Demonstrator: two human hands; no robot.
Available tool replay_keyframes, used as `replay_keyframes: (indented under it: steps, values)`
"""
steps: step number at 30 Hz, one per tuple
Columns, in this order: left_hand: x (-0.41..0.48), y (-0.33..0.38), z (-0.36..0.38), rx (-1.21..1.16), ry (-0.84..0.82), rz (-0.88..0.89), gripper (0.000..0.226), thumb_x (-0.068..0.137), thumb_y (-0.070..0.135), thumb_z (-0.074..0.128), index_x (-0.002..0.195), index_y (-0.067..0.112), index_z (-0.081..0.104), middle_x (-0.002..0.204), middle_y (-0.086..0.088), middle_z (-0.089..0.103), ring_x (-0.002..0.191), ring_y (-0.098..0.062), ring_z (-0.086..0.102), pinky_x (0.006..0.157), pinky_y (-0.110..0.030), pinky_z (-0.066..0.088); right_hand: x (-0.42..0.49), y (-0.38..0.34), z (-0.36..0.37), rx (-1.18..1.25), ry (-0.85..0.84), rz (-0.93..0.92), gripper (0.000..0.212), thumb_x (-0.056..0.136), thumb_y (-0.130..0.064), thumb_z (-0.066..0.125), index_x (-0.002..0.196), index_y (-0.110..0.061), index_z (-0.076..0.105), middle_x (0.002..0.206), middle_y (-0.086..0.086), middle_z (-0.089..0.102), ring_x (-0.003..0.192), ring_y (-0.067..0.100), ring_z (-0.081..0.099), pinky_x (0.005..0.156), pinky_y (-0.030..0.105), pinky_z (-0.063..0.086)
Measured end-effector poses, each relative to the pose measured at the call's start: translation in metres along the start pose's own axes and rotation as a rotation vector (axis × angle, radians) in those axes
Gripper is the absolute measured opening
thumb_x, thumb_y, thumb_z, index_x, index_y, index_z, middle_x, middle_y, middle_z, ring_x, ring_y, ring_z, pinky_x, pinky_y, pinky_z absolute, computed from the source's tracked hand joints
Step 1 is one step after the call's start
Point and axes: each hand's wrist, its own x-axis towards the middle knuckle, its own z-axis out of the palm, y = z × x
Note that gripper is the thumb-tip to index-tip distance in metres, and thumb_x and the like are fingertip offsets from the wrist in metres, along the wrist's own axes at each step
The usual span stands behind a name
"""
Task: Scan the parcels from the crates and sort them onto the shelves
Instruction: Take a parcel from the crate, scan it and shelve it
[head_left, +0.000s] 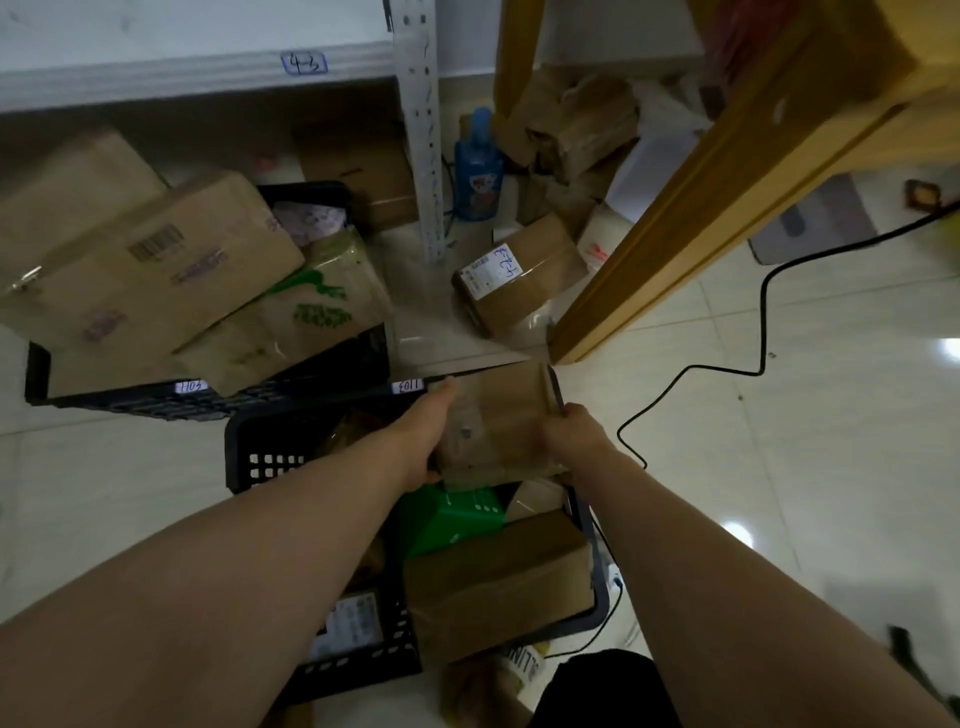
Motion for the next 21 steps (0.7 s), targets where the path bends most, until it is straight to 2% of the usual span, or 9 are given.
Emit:
replay_keyframes:
  steps: [1, 4, 8, 10, 13, 14, 17, 18, 21]
  values:
    - [-0.003, 0.001, -0.002, -0.030, -0.008, -0.012, 0.059, 0.089, 0.074, 0.051, 0.130, 0.032, 0.060, 0.134, -0.006, 0.060, 0.111, -0.029, 0.057, 0.080, -0.043, 0.047, -0.004, -0.001, -0.001, 0.027, 0.003, 0.020, 0.066, 0.091, -0.036, 0.051, 0.152, -0.019, 0.034, 0.146, 0.017, 0.043, 0.128, 0.041, 0.047, 0.105, 0.052, 0.048]
    - [-0.024, 0.007, -0.012, -0.084, -0.037, -0.046, 0.054, 0.089, 0.073, 0.052, 0.114, 0.027, 0.065, 0.124, -0.010, 0.064, 0.112, -0.035, 0.060, 0.101, -0.055, 0.047, -0.025, -0.006, -0.009, 0.137, 0.005, 0.079, 0.084, 0.070, -0.063, 0.049, 0.146, -0.027, 0.041, 0.143, 0.013, 0.043, 0.123, 0.039, 0.048, 0.100, 0.056, 0.051]
    - [-0.085, 0.029, -0.032, -0.191, -0.034, -0.074, 0.068, 0.087, 0.081, 0.044, 0.108, 0.021, 0.067, 0.117, -0.014, 0.066, 0.114, -0.041, 0.059, 0.104, -0.066, 0.041, -0.083, -0.027, -0.030, 0.277, -0.012, 0.072, 0.082, 0.082, -0.077, 0.049, 0.144, -0.022, 0.045, 0.139, 0.009, 0.052, 0.123, 0.034, 0.051, 0.104, 0.058, 0.046]
    - [-0.127, 0.045, -0.041, -0.220, -0.016, -0.079, 0.077, 0.085, 0.085, 0.040, 0.110, 0.017, 0.065, 0.115, -0.015, 0.064, 0.117, -0.044, 0.056, 0.106, -0.070, 0.036, -0.119, -0.043, -0.043, 0.370, -0.038, 0.068, 0.089, 0.080, -0.084, 0.048, 0.145, -0.023, 0.043, 0.140, 0.008, 0.052, 0.122, 0.033, 0.053, 0.103, 0.056, 0.045]
    - [-0.195, 0.072, -0.056, -0.257, -0.022, -0.025, 0.088, 0.082, 0.088, 0.038, 0.120, 0.013, 0.066, 0.121, -0.017, 0.064, 0.109, -0.043, 0.058, 0.093, -0.067, 0.045, -0.181, -0.074, -0.066, 0.560, -0.087, 0.024, 0.083, 0.085, -0.081, 0.049, 0.143, -0.022, 0.042, 0.129, 0.007, 0.057, 0.101, 0.026, 0.058, 0.078, 0.042, 0.049]
    - [-0.220, 0.082, -0.060, -0.266, -0.031, 0.009, 0.091, 0.082, 0.089, 0.037, 0.122, 0.013, 0.065, 0.124, -0.018, 0.063, 0.111, -0.043, 0.057, 0.094, -0.067, 0.044, -0.204, -0.087, -0.074, 0.608, -0.092, -0.004, 0.079, 0.086, -0.079, 0.051, 0.140, -0.022, 0.043, 0.121, 0.005, 0.059, 0.093, 0.023, 0.058, 0.071, 0.039, 0.049]
    - [-0.290, 0.113, -0.076, -0.273, -0.045, 0.101, 0.090, 0.079, 0.089, 0.044, 0.120, 0.011, 0.062, 0.121, -0.015, 0.064, 0.123, -0.045, 0.054, 0.108, -0.066, 0.035, -0.275, -0.128, -0.098, 0.644, -0.051, -0.078, 0.097, 0.073, -0.087, 0.058, 0.146, -0.024, 0.042, 0.127, 0.005, 0.059, 0.101, 0.026, 0.059, 0.076, 0.045, 0.054]
    - [-0.311, 0.123, -0.082, -0.288, -0.063, 0.136, 0.088, 0.076, 0.088, 0.050, 0.121, 0.013, 0.063, 0.120, -0.016, 0.066, 0.119, -0.044, 0.057, 0.106, -0.065, 0.038, -0.297, -0.140, -0.106, 0.652, -0.041, -0.117, 0.093, 0.074, -0.085, 0.059, 0.144, -0.028, 0.044, 0.127, 0.004, 0.060, 0.104, 0.026, 0.060, 0.074, 0.044, 0.055]
    - [-0.385, 0.150, -0.093, -0.328, -0.118, 0.253, 0.075, 0.080, 0.079, 0.059, 0.111, 0.011, 0.067, 0.110, -0.020, 0.069, 0.101, -0.039, 0.064, 0.097, -0.056, 0.049, -0.367, -0.175, -0.138, 0.694, -0.044, -0.251, 0.058, 0.088, -0.068, 0.060, 0.131, -0.028, 0.054, 0.114, 0.004, 0.067, 0.099, 0.024, 0.064, 0.070, 0.038, 0.056]
